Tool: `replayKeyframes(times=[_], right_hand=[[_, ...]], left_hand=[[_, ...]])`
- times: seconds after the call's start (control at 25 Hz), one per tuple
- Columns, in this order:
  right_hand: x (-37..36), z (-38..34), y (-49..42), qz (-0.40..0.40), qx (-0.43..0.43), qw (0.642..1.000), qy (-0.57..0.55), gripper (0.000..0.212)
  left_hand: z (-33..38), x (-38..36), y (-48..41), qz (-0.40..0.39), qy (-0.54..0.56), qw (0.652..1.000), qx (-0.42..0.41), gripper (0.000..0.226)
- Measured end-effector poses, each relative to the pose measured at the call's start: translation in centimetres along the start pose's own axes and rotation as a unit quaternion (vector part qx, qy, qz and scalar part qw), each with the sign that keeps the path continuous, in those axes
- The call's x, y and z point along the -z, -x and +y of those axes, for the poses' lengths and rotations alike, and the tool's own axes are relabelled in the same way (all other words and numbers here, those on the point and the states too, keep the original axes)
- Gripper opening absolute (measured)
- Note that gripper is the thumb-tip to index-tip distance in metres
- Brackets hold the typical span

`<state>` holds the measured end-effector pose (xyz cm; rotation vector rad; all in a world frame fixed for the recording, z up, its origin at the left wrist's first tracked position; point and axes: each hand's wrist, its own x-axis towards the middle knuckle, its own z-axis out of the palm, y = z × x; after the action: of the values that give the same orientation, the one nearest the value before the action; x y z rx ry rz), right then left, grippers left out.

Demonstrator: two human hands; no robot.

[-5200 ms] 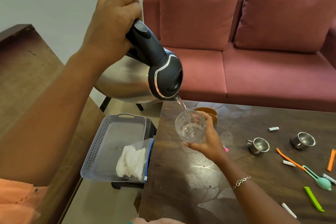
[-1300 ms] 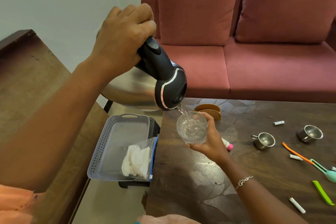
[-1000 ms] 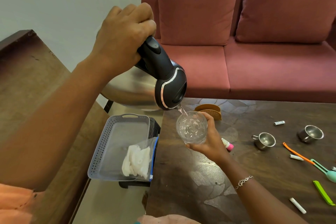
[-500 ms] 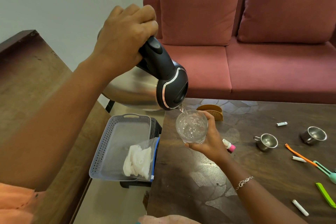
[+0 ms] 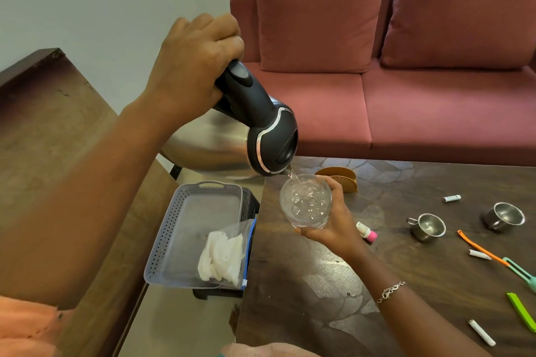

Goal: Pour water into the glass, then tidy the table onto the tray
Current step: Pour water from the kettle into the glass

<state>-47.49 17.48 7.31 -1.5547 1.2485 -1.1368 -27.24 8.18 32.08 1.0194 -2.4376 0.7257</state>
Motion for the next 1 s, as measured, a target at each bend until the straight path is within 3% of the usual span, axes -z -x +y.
replayKeyframes(times=[0.2,0.36,0.56,0.8,1.0], right_hand=[[0.0,-0.1,0.0,-0.003,0.0,1.0,0.001,0.091],[0.0,0.1,-0.1,-0.012,-0.002,1.0,0.004,0.09],[-0.2,-0.2,-0.3,-0.014,0.002,1.0,0.014,0.092],[-1.0,-0.3,-1.4,-0.022,0.012,0.999,0.028,0.094],[-2.4,-0.3,-2.9,-0.043,0.023,0.998,0.05,0.095]], left_hand=[[-0.8,-1.4,1.8,0.016,0.086,0.992,0.086,0.018],[-1.6,-2.5,3.7,0.016,0.168,0.967,0.192,0.023],[-3.0,-3.9,6.9,0.004,0.139,0.928,0.345,0.031],[-4.9,-6.3,12.2,-0.053,0.116,0.851,0.51,0.016],[-6.5,-8.6,18.0,-0.059,0.124,0.729,0.671,0.02]])
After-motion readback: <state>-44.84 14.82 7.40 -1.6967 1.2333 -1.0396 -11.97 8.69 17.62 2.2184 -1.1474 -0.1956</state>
